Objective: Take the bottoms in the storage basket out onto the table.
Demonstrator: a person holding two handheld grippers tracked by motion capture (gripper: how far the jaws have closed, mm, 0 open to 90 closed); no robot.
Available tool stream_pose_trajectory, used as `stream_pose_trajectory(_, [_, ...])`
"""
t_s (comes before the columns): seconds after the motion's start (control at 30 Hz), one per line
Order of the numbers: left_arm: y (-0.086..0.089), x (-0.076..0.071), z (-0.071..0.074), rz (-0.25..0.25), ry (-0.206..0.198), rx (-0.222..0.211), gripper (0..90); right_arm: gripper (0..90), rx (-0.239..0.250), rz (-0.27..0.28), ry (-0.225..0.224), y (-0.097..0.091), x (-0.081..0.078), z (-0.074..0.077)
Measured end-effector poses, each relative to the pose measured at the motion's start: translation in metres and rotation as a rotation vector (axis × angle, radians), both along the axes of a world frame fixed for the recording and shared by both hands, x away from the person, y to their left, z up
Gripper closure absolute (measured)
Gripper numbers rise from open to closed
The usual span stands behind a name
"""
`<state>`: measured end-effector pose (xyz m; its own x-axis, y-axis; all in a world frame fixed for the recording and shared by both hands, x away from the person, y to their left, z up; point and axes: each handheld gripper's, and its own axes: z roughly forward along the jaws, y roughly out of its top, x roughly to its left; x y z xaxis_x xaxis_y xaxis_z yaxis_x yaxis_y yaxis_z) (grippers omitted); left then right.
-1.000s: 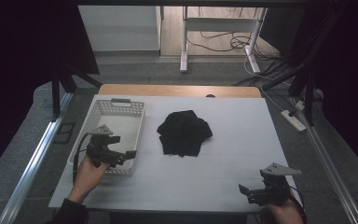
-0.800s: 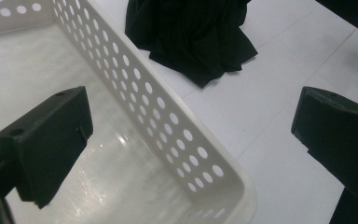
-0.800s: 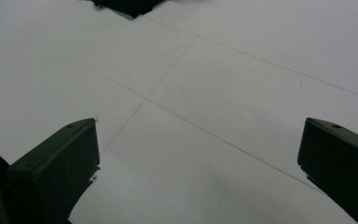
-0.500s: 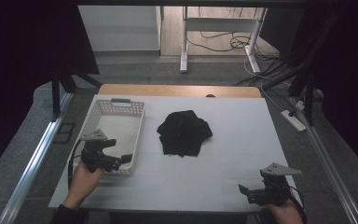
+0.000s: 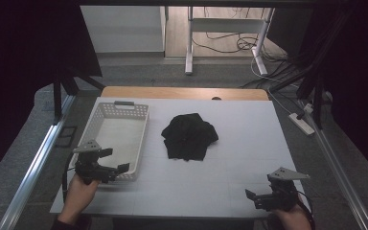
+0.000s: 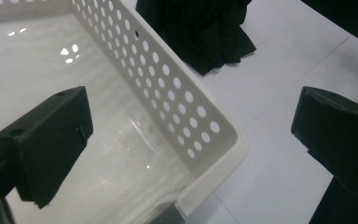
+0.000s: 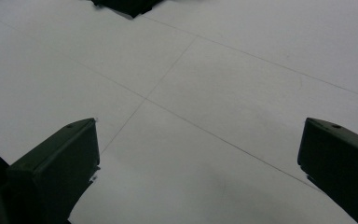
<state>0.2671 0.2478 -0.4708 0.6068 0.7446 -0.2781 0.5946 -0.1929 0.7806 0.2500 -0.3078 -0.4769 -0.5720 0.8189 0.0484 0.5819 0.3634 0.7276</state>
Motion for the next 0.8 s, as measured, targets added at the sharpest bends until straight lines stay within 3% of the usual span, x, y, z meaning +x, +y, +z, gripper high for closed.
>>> stream_pose_trajectory(0.8, [0.021,-0.039,-0.01,0.088,-0.024,-0.005,0.0,0.0,0.0,-0.004,0.001,0.0,0.0,0.0])
